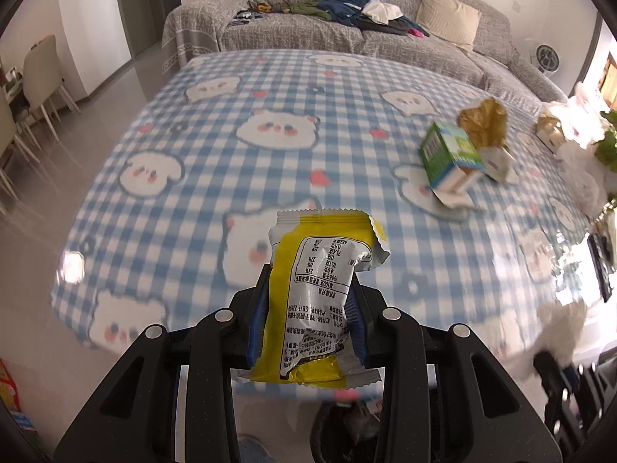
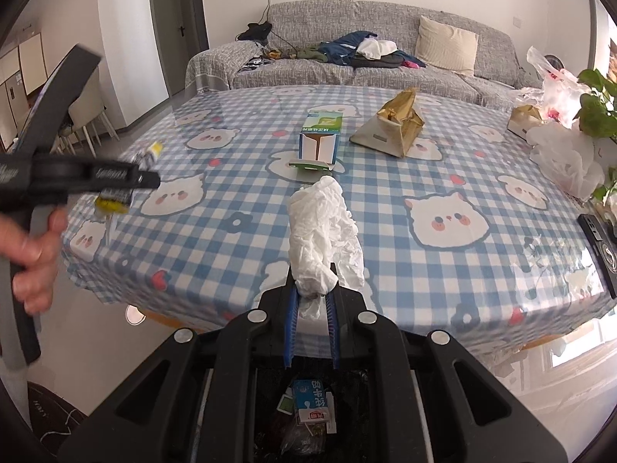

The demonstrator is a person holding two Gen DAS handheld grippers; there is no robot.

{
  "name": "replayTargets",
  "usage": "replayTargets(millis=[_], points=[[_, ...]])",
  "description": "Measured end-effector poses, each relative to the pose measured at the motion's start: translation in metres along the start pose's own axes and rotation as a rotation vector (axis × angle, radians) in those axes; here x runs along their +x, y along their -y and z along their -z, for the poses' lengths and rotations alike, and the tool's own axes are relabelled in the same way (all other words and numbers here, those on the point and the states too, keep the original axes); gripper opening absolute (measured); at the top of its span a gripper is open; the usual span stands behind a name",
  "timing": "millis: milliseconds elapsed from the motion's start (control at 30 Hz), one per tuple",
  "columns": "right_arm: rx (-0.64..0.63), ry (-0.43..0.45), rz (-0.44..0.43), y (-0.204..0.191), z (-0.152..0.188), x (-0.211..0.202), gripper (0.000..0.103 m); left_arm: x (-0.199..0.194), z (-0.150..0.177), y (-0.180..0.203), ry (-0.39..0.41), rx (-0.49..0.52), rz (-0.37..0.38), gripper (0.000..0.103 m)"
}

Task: Collect trash
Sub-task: 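Carry the yellow wrapper and white tissue over the black bin with both tools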

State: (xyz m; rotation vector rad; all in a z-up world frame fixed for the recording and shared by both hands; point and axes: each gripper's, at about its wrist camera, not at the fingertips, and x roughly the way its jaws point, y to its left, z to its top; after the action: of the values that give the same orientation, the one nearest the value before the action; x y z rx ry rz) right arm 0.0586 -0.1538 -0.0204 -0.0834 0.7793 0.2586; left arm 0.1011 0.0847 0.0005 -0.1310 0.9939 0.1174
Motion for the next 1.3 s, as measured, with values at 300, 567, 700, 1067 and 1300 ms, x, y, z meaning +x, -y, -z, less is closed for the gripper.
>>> replayTargets(millis=[300,567,700,1067,1300], points=[[0.002,0.001,-0.001,0.002,0.016,-0.017,0.012,-0.021,0.051,0.003,0.007,0.018,0.000,0.034],[0.013,-0.014,-0.009,0.001,0.032,-0.023,0.012,-0.024,0.092,0.000,-0.009,0.008,0.000,0.034],[0.010,-0.028,-0.015,-0.003,0.041,-0.024,0.012,-0.027,0.112,-0.001,-0.016,0.008,0.004,0.034],[0.016,-0.076,-0.020,-0.010,0.077,-0.016,0.012,-0.025,0.164,-0.001,-0.012,-0.007,0.012,0.034],[0.017,-0.130,-0.011,-0.013,0.105,0.004,0.012,-0.013,0.191,-0.003,-0.024,-0.020,0.025,0.034]])
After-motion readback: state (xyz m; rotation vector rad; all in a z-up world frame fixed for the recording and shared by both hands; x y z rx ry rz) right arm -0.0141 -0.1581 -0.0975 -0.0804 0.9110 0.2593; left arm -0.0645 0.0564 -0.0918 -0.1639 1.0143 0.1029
